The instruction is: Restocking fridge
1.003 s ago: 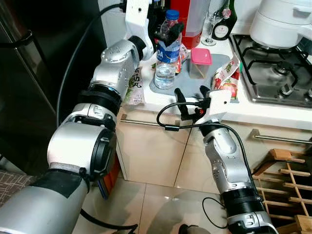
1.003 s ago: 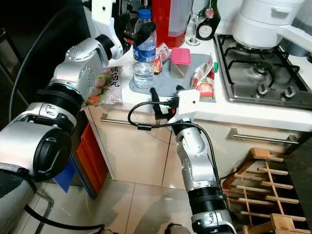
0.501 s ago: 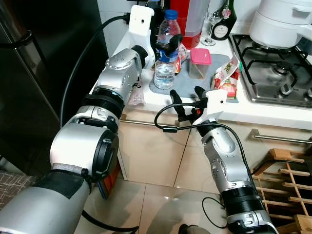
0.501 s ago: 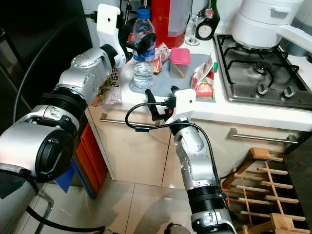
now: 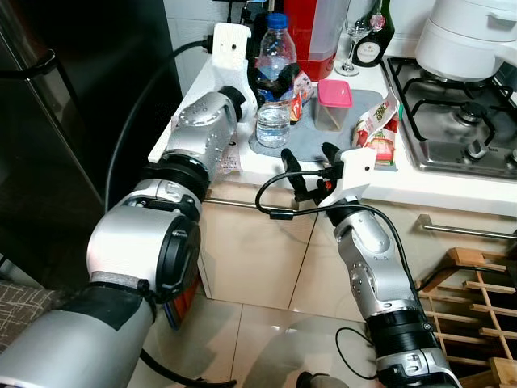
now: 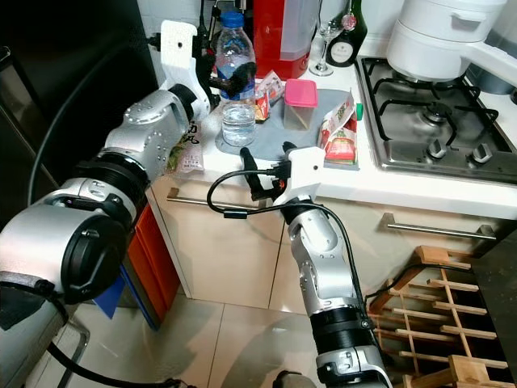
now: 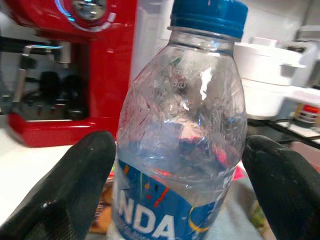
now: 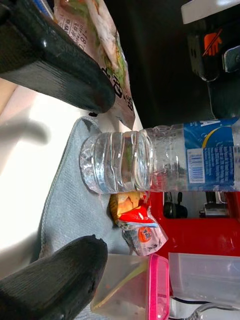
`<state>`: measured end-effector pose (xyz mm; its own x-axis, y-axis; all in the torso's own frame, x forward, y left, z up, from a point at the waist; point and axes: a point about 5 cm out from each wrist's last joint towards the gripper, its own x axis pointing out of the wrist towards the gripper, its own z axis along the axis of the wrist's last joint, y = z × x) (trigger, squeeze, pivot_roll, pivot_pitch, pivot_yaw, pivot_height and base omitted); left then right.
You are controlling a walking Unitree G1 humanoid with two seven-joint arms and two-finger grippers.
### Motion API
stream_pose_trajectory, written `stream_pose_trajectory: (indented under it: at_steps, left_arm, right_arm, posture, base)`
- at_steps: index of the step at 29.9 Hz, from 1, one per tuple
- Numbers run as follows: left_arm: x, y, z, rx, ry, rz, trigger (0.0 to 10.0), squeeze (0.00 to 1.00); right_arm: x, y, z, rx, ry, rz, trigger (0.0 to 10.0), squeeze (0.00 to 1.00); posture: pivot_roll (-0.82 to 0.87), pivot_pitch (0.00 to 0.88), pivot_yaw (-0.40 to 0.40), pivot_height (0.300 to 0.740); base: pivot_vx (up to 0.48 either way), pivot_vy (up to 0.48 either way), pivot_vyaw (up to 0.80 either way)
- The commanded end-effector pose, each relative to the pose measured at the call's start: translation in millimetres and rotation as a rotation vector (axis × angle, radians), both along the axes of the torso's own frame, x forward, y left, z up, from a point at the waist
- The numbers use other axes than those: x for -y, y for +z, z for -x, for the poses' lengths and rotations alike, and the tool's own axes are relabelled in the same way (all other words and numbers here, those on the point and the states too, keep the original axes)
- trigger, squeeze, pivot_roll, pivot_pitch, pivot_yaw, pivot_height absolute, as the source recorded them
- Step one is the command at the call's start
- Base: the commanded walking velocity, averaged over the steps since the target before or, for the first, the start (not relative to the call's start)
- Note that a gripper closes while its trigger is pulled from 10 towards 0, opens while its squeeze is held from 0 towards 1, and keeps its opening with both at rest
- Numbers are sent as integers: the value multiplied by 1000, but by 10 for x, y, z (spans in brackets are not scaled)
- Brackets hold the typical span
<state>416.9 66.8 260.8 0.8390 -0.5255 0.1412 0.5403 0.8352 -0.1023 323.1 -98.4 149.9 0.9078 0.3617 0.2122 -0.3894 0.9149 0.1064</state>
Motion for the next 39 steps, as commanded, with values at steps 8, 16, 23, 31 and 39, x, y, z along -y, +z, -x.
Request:
stream_pose_trajectory:
  at_steps: [8,16,23,31,39]
  left_arm:
    - [99,57,19,-3,-74,34,0,0]
    - [119,-68,34,-11,-83,-92,0,0]
    - [25,-162,10,-37,-4,-164,0,0]
    - [-46,64,-10,58,6,-127,0,0]
    - [-314,739,34,364,69,-71,0,0]
  right_arm:
    - [-20,69,-28,14,7,-5,10000,0]
    - [-23,65,-35,9,9,-6,10000,0]
    - [-16,53,-39,4,4,-6,10000,0]
    - [-19,44,-23,1,3,-7,10000,0]
    - [6,118,-47,51,-58,-8,10000,0]
  posture:
    - [-154,0,49,740]
    - [-152,0,49,740]
    - [-153,0,49,740]
    - [-150,0,41,740]
    - [-134,0,26,740]
  base:
    - [0,0,0]
    - [0,0,0]
    - [0,0,0]
    - [0,0,0]
    - [0,0,0]
